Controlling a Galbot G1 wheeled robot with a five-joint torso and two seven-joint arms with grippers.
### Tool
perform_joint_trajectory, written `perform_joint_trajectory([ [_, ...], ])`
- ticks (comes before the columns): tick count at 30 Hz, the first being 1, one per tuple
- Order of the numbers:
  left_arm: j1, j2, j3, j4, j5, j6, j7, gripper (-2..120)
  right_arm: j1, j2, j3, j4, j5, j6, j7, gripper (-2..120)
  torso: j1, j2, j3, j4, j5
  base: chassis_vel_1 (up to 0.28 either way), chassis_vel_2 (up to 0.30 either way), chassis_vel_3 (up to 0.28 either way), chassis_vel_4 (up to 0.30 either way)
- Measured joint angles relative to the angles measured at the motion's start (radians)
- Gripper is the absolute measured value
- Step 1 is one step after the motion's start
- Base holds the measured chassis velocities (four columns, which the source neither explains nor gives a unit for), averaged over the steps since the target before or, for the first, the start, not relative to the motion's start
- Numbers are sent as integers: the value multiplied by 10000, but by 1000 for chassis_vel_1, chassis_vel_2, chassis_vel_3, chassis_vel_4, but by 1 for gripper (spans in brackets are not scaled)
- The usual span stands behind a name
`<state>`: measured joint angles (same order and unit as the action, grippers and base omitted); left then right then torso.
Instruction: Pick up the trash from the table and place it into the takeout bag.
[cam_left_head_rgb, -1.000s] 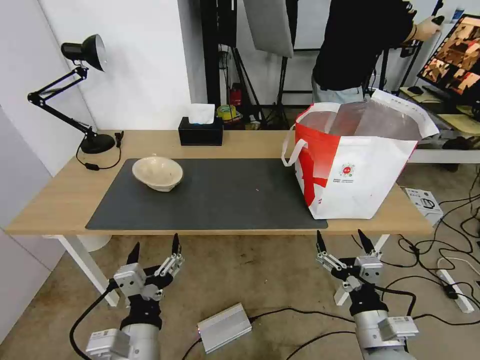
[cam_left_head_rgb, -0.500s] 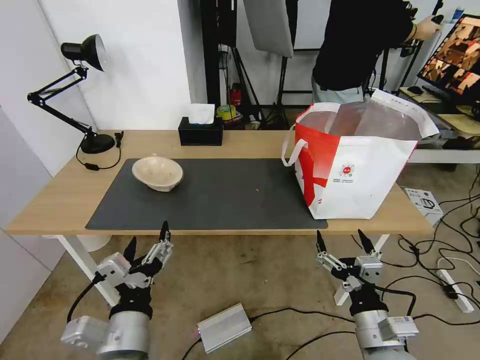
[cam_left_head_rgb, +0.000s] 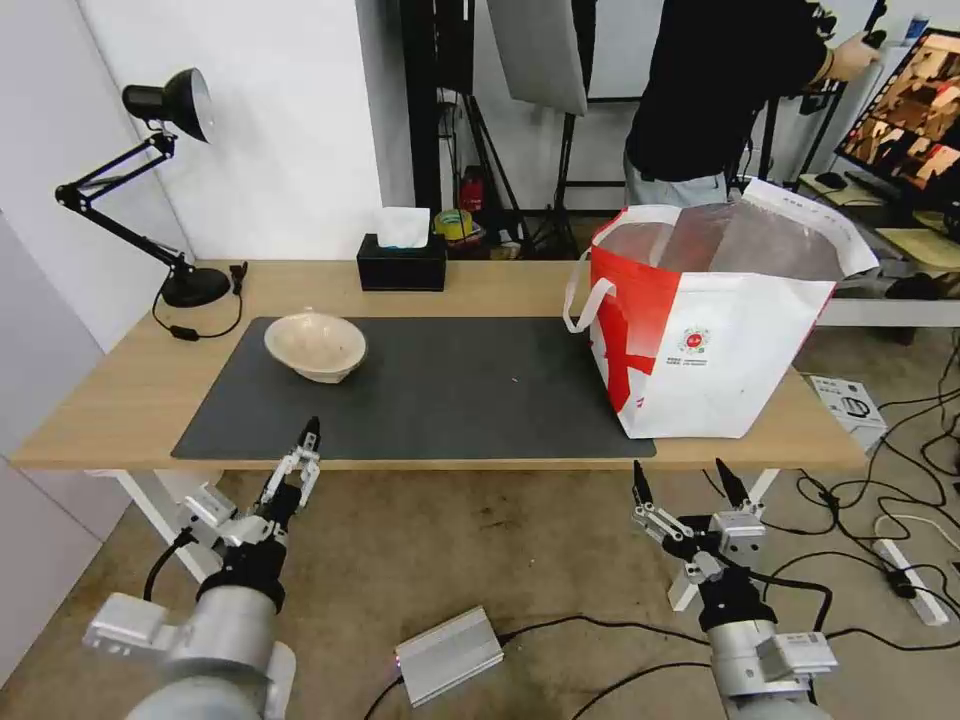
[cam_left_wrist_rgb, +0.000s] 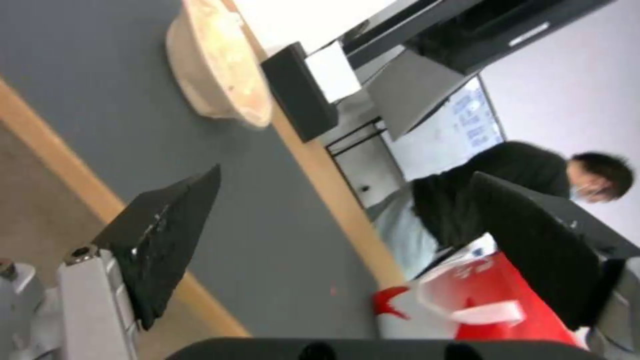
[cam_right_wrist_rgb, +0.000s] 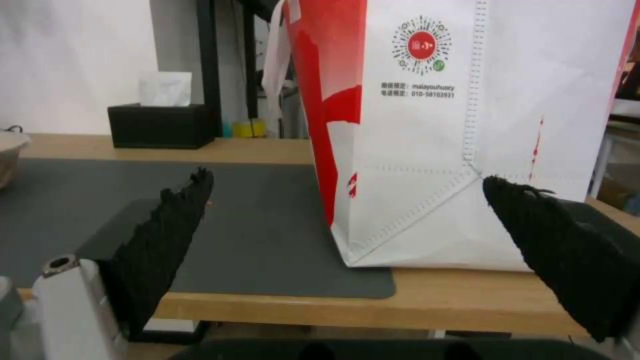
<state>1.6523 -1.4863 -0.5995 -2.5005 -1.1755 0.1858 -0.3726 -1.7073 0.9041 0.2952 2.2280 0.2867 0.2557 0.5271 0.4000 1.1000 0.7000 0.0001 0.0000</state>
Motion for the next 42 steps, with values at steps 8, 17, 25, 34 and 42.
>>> perform_joint_trajectory([
  [8, -1187, 814, -581, 470, -1612, 347, -807, 100, 0, 0, 0, 0, 0, 0, 1, 100, 0, 1, 0, -1, -1, 0, 0, 0, 0],
  [17, -2219, 1601, -928, 1117, -2944, 353, -1538, 100, 0, 0, 0, 0, 0, 0, 0, 100, 0, 1, 0, 0, -1, 0, 0, 0, 0],
  [25, -3245, 1850, -814, 1881, -3552, 310, -2510, 100, 1, 0, 0, 0, 0, 0, 1, 100, 0, 0, -1, -1, -1, 0, 0, 0, 0],
  [34, -3903, 2145, -657, 2632, -3717, 249, -2765, 100, 0, 0, 0, 0, 0, -1, 0, 100, 0, 0, -1, -1, -1, 0, 0, 0, 0],
  [42, -4572, 2577, -630, 3282, -4059, 80, -2904, 100, 1, 0, 0, 0, 0, 0, 0, 100, 0, 0, 0, -1, -1, 0, 0, 0, 0],
])
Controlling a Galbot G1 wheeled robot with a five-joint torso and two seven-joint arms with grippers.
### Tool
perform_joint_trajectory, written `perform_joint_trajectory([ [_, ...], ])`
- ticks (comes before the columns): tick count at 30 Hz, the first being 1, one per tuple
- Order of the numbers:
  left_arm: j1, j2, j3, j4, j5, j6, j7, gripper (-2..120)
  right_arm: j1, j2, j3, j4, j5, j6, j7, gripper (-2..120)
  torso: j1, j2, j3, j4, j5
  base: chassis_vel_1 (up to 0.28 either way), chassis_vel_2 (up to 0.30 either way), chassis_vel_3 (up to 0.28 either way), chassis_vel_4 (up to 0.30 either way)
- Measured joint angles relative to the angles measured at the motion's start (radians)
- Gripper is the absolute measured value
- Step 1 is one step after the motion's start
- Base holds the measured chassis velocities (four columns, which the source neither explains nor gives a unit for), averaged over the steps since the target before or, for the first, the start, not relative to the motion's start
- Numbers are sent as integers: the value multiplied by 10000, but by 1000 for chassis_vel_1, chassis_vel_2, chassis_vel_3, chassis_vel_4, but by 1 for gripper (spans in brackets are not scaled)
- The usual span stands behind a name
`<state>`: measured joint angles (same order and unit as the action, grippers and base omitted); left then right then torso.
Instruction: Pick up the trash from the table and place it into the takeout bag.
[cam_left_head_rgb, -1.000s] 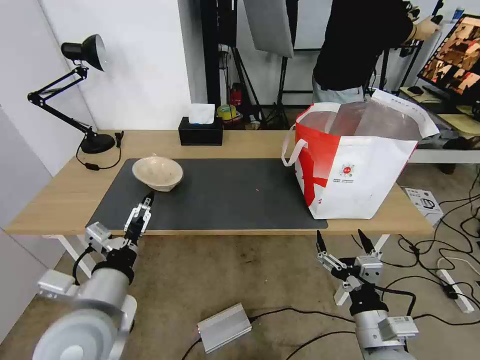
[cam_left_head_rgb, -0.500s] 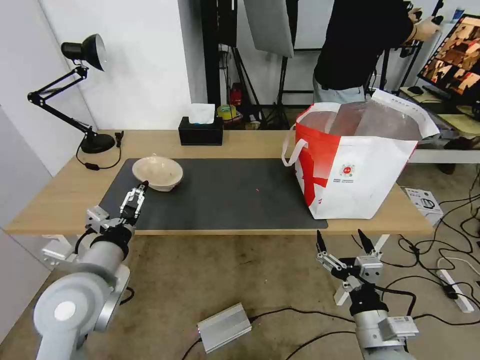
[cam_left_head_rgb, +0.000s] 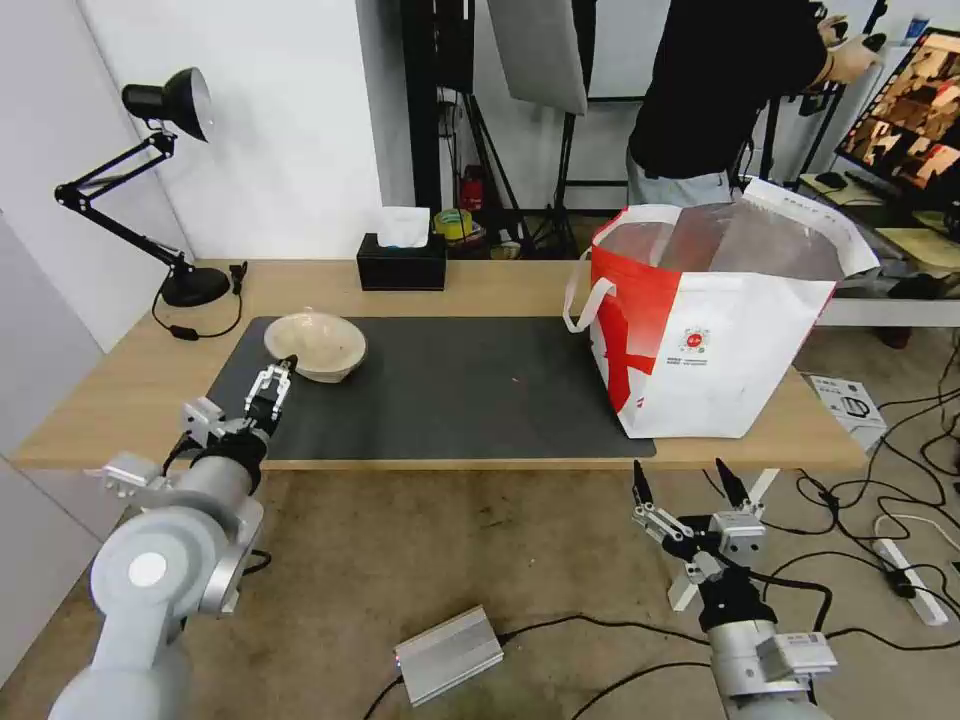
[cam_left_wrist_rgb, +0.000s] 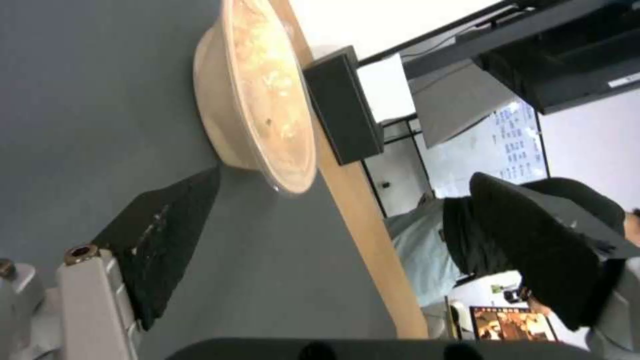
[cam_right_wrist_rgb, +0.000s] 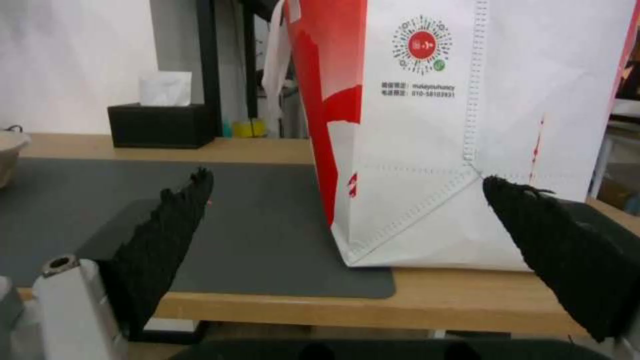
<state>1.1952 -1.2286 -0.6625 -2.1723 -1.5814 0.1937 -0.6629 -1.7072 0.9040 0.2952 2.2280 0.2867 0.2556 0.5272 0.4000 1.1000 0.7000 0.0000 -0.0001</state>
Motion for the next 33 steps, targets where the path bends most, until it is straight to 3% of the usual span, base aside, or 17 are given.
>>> perform_joint_trajectory([
  [22, -1437, 552, 705, 1850, -81, -121, -360, 100, 0, 0, 0, 0, 0, 0, 1, 100, 0, 0, 1, 0, 1, 0, 0, 0, 0],
  [33, -2388, 745, 1221, 2622, -177, -273, -844, 100, 0, 0, 0, 0, 0, 0, 0, 100, 0, 0, 1, 0, 0, 0, 0, 0, 0],
])
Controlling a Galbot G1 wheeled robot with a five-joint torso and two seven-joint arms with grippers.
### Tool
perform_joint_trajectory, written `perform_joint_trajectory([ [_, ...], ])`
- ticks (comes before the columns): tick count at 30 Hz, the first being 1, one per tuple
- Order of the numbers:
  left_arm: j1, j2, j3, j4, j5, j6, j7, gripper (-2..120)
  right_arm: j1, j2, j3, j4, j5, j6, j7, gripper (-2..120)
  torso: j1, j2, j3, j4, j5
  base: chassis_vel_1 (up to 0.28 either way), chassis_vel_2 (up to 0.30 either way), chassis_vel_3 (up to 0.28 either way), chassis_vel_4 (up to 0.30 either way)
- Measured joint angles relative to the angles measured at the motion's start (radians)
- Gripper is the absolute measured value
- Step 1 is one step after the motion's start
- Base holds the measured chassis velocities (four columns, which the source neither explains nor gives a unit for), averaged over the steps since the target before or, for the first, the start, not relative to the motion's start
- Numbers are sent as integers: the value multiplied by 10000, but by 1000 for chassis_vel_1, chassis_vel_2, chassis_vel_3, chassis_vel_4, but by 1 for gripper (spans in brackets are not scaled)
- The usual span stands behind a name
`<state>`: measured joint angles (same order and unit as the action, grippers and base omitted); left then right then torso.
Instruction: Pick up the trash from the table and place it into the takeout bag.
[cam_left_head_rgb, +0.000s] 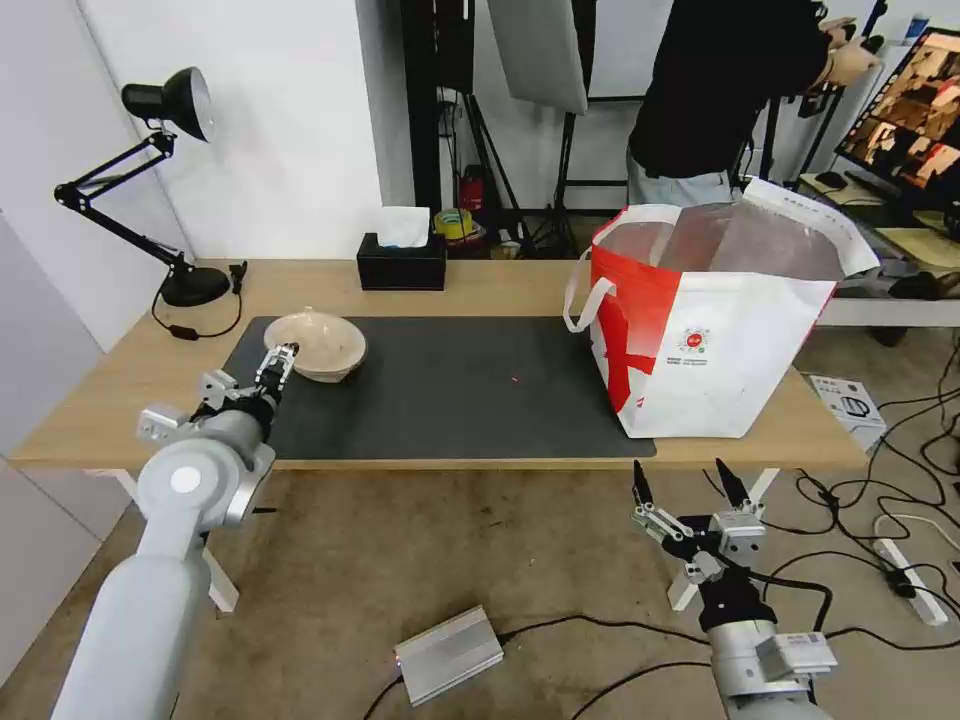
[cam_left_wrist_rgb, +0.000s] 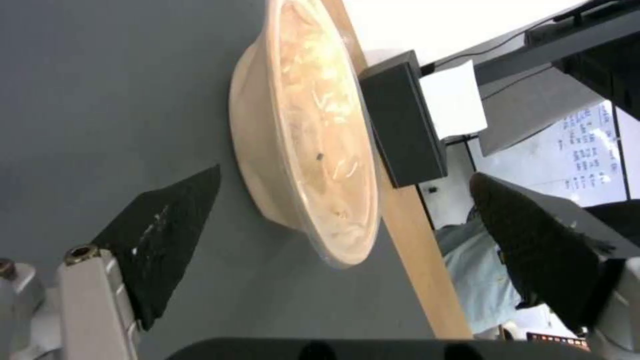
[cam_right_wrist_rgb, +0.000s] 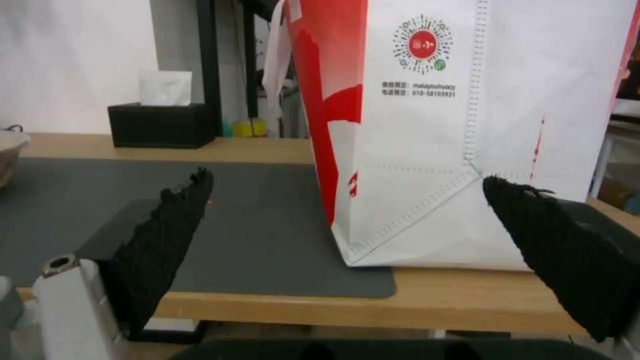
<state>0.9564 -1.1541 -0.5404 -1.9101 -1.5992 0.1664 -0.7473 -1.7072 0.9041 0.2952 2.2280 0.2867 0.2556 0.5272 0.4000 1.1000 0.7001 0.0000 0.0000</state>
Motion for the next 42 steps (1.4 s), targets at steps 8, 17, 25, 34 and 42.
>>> perform_joint_trajectory([
  [8, -731, -21, 403, 678, -29, 0, -171, 100, 0, 0, 0, 0, 0, 0, 0, 100, -1, 0, 0, 0, 0, 0, 0, 0, 0],
  [17, -1283, -152, 607, 1194, -70, 124, -576, 100, 0, 0, 0, 0, 0, 0, 0, 100, -1, 0, -1, -1, 0, 0, 0, 0, 0],
  [25, -1499, -300, 744, 1605, -46, 124, -723, 100, 0, 0, 0, 0, 0, 0, 0, 100, 0, -1, -1, 0, 0, 0, 0, 0, 0],
  [34, -1878, -502, 886, 2097, 227, 324, -862, 100, 0, 0, 0, 0, 0, 0, 0, 100, 0, 0, -1, 1, 0, 0, 0, 0, 0],
  [42, -2212, -577, 1009, 2488, 360, 371, -826, 100, 0, 0, 0, 0, 0, 0, 0, 100, 0, 0, -1, 1, 1, 0, 0, 0, 0],
])
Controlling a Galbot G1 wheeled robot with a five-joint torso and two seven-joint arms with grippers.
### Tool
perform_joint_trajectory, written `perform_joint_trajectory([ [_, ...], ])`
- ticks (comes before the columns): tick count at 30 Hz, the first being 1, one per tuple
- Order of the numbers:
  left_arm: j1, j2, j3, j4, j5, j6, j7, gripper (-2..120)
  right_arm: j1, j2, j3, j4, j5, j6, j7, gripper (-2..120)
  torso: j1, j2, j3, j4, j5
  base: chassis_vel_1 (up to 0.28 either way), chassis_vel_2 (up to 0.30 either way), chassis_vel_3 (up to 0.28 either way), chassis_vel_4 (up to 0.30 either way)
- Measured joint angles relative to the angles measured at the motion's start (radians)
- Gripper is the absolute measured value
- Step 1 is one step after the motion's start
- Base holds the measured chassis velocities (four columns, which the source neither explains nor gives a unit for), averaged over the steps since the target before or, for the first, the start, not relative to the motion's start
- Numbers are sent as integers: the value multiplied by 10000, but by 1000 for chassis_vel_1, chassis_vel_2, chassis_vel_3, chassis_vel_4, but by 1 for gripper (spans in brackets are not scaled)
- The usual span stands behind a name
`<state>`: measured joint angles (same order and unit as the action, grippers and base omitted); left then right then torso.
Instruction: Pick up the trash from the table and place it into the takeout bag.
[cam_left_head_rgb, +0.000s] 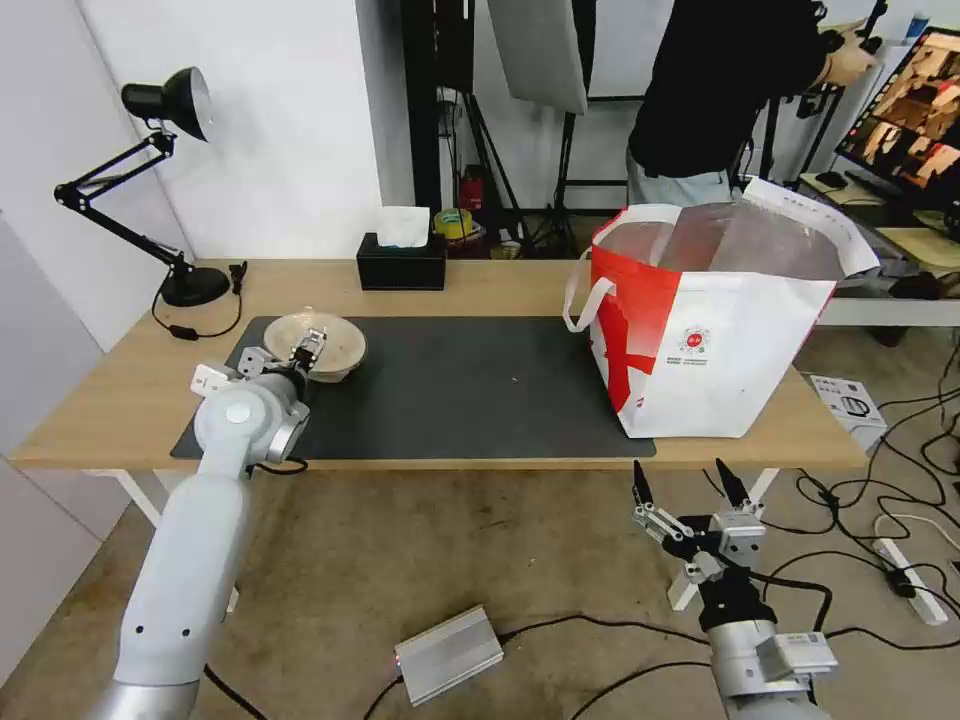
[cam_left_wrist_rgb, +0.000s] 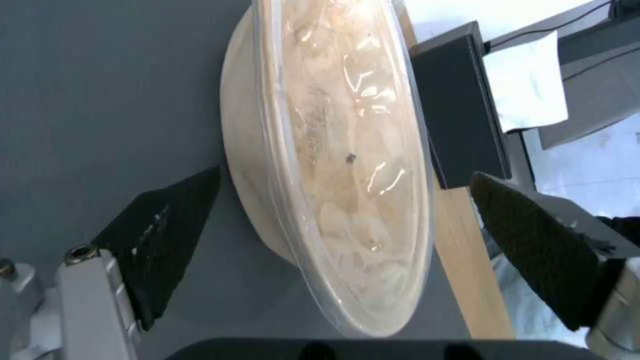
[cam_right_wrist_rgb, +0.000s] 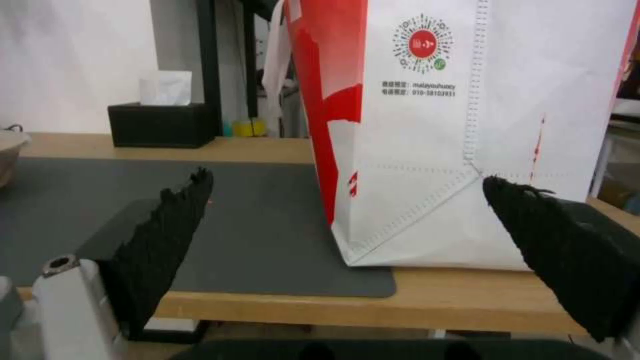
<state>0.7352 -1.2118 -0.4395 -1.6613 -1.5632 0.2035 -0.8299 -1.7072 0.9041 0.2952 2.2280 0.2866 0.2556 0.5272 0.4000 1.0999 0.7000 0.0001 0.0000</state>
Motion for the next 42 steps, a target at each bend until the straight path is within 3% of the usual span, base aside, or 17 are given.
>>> perform_joint_trajectory([
  [8, -391, -214, 197, 642, 130, 25, -3, 100, 0, 0, 0, 0, 0, 0, 0, 100, 1, 0, 0, -1, 0, 0, 0, 0, 0],
  [25, -732, -538, 505, 1184, 581, -11, -151, 98, 0, 0, 0, 0, 0, 0, 0, 100, 0, 0, 0, -1, 0, 0, 0, 0, 0],
  [42, -962, -863, 851, 1429, 1079, -205, -81, 33, -1, 0, 0, 0, 0, 0, 0, 100, 0, 1, 0, -1, 0, 0, 0, 0, 0],
])
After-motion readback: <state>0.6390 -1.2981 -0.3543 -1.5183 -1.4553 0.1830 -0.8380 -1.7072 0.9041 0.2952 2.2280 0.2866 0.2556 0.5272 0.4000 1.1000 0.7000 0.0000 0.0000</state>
